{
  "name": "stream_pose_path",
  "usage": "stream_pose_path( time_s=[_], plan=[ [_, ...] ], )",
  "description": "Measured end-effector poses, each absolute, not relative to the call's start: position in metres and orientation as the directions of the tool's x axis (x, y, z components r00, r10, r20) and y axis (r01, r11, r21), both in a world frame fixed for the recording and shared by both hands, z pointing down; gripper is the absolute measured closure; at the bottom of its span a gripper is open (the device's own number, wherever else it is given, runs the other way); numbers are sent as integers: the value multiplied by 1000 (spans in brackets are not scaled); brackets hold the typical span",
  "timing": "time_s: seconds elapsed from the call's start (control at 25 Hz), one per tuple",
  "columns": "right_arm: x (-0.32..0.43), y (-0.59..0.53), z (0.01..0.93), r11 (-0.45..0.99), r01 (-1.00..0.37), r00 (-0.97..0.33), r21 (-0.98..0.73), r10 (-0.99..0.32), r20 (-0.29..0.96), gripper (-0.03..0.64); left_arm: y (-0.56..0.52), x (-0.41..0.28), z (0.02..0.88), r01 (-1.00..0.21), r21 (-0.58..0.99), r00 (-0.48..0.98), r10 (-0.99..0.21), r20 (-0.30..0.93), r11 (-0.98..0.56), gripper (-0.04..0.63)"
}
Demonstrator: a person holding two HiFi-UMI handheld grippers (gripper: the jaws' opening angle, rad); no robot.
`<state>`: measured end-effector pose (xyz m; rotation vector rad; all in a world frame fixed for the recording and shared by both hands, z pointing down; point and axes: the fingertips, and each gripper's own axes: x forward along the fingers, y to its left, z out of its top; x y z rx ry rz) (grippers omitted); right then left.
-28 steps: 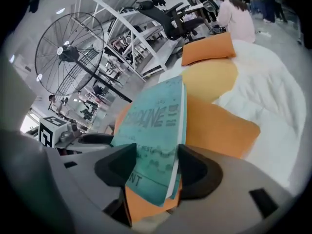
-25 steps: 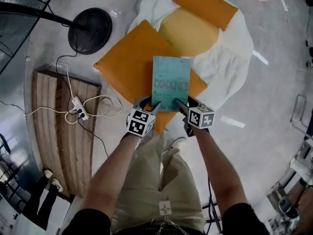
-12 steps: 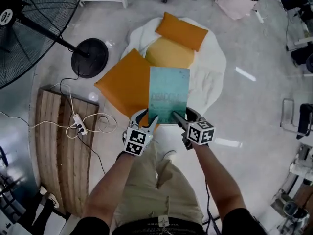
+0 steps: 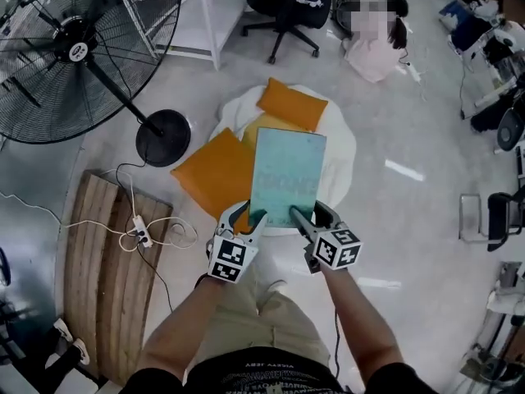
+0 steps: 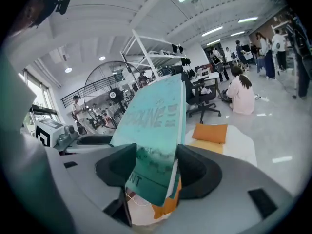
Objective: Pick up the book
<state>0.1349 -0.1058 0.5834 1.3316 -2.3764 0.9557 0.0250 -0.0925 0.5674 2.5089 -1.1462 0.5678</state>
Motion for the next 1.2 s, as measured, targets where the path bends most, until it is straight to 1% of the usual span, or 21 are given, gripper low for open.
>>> stream_pose_path(
  time_s=[0.32,0.6,0.76,0.92,1.2],
  plan=[
    [138,-82,445,437,-825,-557,-358,-734,388,357,-68,28,429,-795,27,574,-735,362,-607,419],
    [144,-44,357,498,-820,-569,-283,-766,301,364,-29,35,344,-822,-28,543,-797,263,-569,415],
    [150,-31,326,520,-813,-579,-261,-770,268,364,-15,41,311,-827,-57,536,-815,219,-559,413],
    [153,-19,302,537,-811,-584,-232,-766,268,368,-4,43,287,-839,-50,523,-830,193,-541,413],
    [158,-9,295,551,-806,-592,-216,-760,268,368,7,48,282,-856,-42,499,-846,187,-514,413]
  ],
)
